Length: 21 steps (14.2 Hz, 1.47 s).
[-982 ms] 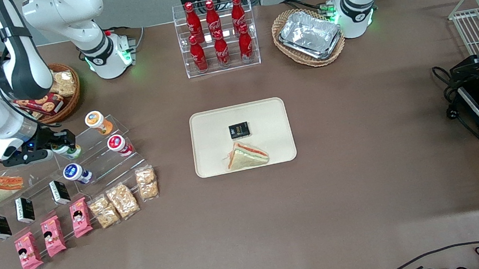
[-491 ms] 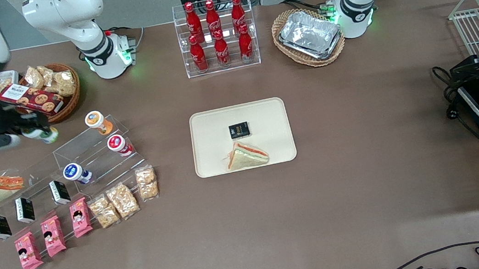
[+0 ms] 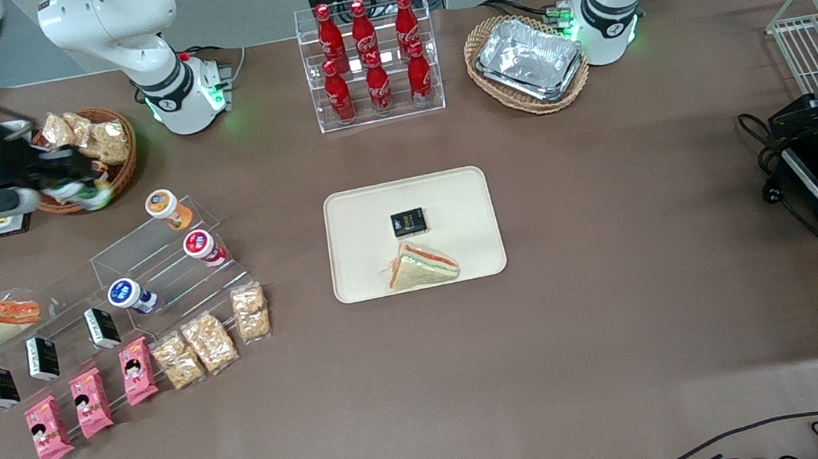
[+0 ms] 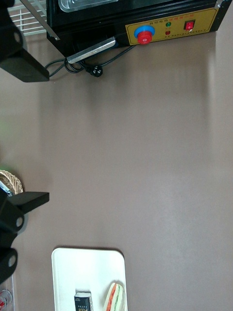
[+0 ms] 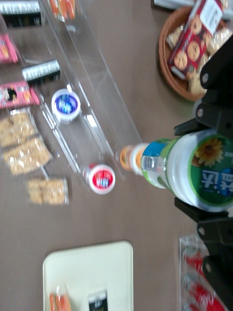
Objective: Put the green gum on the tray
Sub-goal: 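Lift the green gum bottle and carry it over the white tray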
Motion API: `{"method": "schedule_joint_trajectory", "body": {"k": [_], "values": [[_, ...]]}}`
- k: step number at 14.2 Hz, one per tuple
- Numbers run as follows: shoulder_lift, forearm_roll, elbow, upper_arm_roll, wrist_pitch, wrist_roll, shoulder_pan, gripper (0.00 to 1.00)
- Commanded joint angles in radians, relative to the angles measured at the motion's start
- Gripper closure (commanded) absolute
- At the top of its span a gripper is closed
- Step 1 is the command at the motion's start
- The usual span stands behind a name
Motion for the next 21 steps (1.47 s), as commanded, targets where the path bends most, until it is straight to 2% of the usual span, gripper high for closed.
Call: {"method": "schedule_joint_trajectory", "body": {"k": [1,3,7,10,13,16,19,21], "values": [[0.036,0.106,0.043,0.147,-0.010,0.234,-0.001,0.50],[0.089,0.143,0.084,0.244,0.034,0.365,-0.001,0.49],[0.189,0.147,0.089,0.372,0.142,0.498,0.010,0.49],[0.261,0.135,0.063,0.384,0.247,0.587,0.088,0.49],[0.327,0.128,0.015,0.383,0.385,0.606,0.148,0.49],[0.399,0.080,-0.023,0.383,0.510,0.662,0.221,0.49],[0.479,-0.039,-0.054,0.383,0.623,0.816,0.321,0.49],[0.554,-0.078,-0.057,0.383,0.695,0.900,0.362,0.49]]}}
